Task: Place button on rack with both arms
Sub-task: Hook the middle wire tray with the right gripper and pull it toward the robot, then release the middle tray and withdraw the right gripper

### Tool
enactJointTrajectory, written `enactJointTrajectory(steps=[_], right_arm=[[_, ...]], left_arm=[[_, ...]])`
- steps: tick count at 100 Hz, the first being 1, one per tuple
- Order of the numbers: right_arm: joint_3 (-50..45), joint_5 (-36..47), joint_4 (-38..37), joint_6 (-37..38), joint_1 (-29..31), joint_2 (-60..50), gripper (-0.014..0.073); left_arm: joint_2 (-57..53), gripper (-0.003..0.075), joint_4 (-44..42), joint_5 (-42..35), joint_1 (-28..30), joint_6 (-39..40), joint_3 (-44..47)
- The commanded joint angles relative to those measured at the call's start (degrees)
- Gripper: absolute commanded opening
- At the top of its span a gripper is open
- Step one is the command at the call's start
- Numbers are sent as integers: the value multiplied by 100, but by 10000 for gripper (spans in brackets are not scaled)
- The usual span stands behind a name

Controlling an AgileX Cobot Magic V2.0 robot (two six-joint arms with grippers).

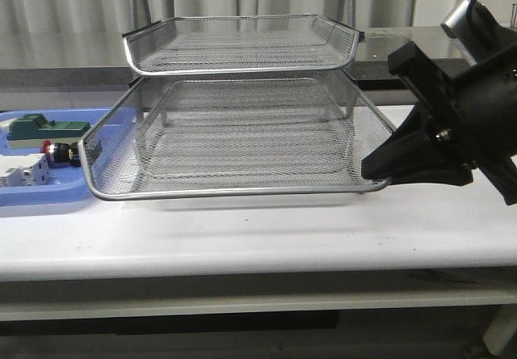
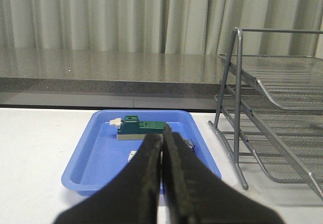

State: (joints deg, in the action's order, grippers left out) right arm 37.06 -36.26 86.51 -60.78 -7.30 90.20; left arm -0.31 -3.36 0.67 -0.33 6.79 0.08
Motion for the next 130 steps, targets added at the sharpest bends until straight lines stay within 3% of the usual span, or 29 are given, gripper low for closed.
enactJointTrajectory(steps=[1,10,27,37,52,64,107,130], right_arm=[[43,1,-109,20,-9,-200,-54],[43,-10,-109,20,-9,-226,23],[43,-10,-109,20,-9,-397,323],[43,-26,-154,20,-9,-544,434],[43,-45,-417,121,-9,-862,435],[43,33,-1166,649,-9,-1205,435],[73,88,-5608,4158,5,-3120,434],[106,-549,-7568,5627,5,-4262,434]], left_arm=[[-187,4,4,-473,16,49,265],[-187,4,4,-473,16,49,265],[-187,4,4,-473,16,49,265],[-187,4,4,-473,16,49,265],[-187,4,4,-473,16,49,265],[-187,4,4,-473,16,49,265],[-187,4,4,-473,16,49,265],[-187,4,4,-473,16,49,265]])
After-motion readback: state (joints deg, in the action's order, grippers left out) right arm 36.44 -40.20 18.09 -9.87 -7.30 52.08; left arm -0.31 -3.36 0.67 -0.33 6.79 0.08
